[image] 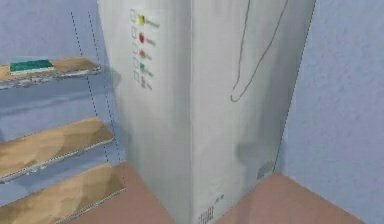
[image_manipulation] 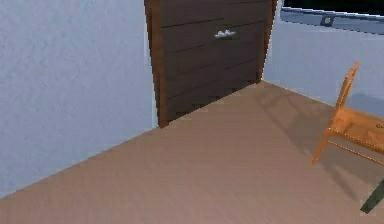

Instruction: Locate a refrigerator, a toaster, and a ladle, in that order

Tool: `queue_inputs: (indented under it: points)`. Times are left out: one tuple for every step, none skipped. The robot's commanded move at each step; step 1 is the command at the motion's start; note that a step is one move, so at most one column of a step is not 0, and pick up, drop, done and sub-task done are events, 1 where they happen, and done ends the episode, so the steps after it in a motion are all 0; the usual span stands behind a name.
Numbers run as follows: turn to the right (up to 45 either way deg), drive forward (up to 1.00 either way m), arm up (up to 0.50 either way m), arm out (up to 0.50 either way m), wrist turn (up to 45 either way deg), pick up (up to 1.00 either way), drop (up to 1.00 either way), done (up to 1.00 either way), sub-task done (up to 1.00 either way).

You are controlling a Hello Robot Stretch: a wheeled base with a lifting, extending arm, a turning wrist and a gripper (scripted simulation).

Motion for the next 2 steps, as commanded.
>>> queue_inputs:
  points:
    - [0.0,0.0,0.0,0.0,0.0,0.0,0.0,0.0,1.0]
    - [45.0,0.0,0.0,0.0,0.0,0.0,0.0,0.0,0.0]
